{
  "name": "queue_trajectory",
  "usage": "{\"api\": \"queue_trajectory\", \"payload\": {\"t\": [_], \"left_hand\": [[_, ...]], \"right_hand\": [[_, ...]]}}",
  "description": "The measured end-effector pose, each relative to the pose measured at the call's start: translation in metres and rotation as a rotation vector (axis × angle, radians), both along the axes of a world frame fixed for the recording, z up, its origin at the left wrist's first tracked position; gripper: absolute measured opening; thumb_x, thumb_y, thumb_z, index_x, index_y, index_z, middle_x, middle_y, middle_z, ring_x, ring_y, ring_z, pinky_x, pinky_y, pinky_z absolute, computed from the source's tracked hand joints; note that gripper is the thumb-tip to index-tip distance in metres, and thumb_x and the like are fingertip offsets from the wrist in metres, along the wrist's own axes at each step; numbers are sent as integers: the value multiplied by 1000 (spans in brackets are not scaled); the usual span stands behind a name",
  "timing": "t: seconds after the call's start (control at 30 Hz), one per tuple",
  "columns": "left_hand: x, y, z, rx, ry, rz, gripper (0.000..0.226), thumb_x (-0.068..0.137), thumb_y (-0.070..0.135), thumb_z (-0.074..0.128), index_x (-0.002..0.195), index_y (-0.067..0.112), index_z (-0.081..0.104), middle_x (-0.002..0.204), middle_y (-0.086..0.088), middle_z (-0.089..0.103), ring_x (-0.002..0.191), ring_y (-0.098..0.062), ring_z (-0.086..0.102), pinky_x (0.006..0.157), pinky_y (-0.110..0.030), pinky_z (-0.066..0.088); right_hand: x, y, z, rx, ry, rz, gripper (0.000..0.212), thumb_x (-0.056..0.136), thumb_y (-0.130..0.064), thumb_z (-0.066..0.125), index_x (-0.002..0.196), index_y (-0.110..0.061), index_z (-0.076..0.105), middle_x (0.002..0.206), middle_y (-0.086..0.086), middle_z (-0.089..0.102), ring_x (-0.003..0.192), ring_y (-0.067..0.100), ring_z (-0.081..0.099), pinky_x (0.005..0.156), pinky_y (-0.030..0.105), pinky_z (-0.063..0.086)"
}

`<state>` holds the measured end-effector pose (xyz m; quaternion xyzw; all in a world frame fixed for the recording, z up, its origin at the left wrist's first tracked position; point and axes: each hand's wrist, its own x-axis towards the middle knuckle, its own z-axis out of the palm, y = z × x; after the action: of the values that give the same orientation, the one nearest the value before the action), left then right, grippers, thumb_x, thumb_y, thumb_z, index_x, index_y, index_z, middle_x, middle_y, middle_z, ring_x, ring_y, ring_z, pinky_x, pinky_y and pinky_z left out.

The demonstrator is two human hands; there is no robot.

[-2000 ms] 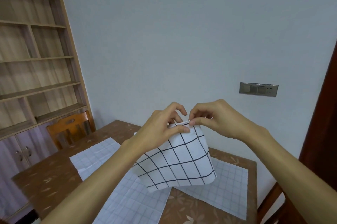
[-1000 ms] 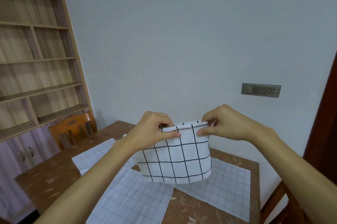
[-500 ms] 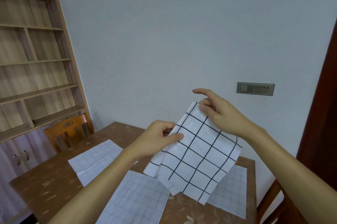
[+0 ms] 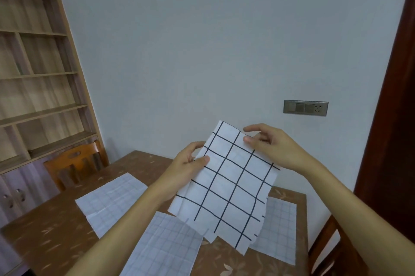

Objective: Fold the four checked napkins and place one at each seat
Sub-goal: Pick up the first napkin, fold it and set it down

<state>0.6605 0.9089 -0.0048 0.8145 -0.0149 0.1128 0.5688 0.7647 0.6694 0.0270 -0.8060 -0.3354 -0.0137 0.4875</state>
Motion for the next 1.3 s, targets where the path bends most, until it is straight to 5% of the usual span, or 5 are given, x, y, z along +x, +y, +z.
{"api": "queue_trajectory", "payload": {"t": [0.43,0.63,0.97,1.13,1.3], "left_hand": [[21,0,13,-706,336,216,23,100,10,50,115,-2,64,112,-19,67,97,-34,68,84,-41,57],[16,6,16,-632,239,295,30,105,22,46,105,-3,62,102,-22,65,84,-30,68,70,-38,61],[-7,10,9,369,98,274,78,71,97,27,114,42,63,157,-5,39,149,-15,27,118,-47,29],[-7,-6,26,199,-284,53,35,82,44,79,112,27,71,109,11,75,105,-7,69,95,-31,54],[2,-10,37,-3,-360,181,11,87,12,77,97,9,76,89,-7,79,84,-25,76,77,-41,62]], "right_hand": [[-73,38,-29,-416,-452,200,110,62,-82,66,152,-39,21,158,-20,19,142,0,17,118,26,17],[-59,56,-38,-207,-584,118,15,91,-17,57,103,-26,61,87,-26,55,78,-1,48,75,20,39],[-27,55,-6,-98,-289,106,25,95,-20,64,75,-5,63,61,11,54,56,19,45,59,33,40],[-21,58,17,-136,-255,135,13,89,-24,71,82,-12,73,72,4,69,69,20,62,69,35,50],[-24,44,32,-82,-153,143,12,82,-32,79,89,-22,76,82,-3,75,75,12,70,71,31,55]]}}
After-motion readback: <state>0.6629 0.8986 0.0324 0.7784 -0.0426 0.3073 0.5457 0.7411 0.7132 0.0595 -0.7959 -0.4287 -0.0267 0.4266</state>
